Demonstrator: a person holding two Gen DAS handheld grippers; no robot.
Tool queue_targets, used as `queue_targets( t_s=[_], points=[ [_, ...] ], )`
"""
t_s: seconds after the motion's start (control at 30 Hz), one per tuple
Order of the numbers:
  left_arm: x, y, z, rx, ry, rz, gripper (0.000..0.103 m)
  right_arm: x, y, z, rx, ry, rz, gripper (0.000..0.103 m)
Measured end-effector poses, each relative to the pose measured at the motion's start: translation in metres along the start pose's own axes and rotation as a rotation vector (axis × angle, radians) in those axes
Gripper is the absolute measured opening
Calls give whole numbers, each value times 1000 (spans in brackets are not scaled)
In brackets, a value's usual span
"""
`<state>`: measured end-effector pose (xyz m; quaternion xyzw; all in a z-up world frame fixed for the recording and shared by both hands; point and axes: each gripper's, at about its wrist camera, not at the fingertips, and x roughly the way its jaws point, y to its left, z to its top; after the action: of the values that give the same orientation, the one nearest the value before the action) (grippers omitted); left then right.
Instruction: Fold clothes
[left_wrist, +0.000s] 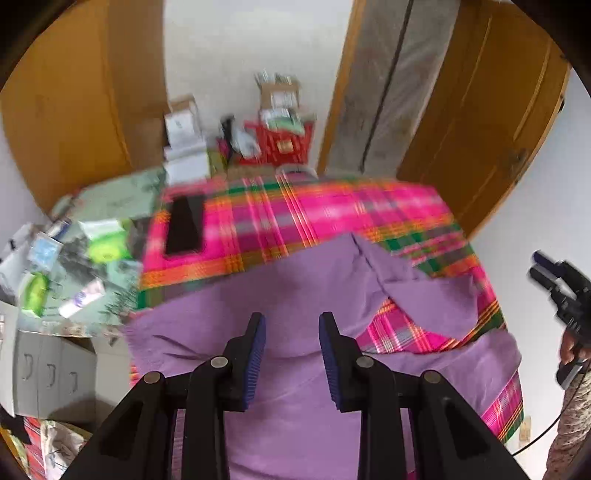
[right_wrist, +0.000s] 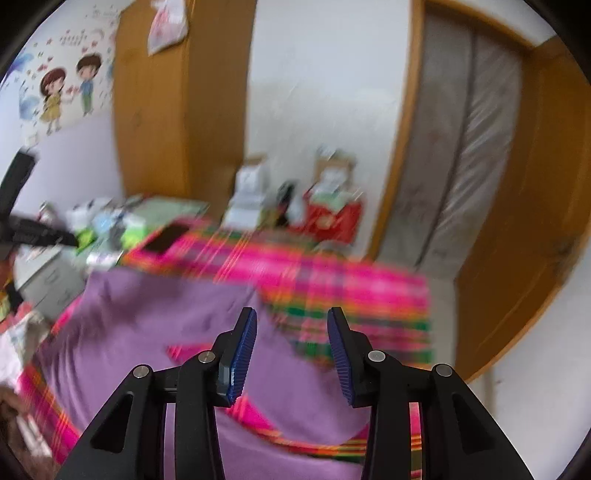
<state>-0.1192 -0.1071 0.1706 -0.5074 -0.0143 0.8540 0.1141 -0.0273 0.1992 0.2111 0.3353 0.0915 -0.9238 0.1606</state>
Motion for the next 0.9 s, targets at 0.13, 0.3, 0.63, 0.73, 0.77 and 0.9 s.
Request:
queue_targets(
  t_s=[0.13, 0.3, 0.63, 0.73, 0.77, 0.9],
  points=[
    [64, -3, 13, 57, 49, 41, 30, 67, -5, -40, -24, 136, 21, 41],
    [125, 6, 19, 40, 117, -1, 30, 111, -6, -75, -20, 216, 35, 42],
    [148, -13, 12, 56, 130, -118, 30, 140, 27, -101, -119, 248, 83, 50],
    [140, -30, 2, 102, 127, -115, 30, 152, 29, -105, -130, 273, 61, 50],
    [136, -36, -2, 122, 125, -108, 30, 156, 29, -106, -126, 282, 62, 50],
    [132, -58, -17, 195, 112, -97, 30, 160, 34, -110, -156, 285, 31, 50]
  ],
)
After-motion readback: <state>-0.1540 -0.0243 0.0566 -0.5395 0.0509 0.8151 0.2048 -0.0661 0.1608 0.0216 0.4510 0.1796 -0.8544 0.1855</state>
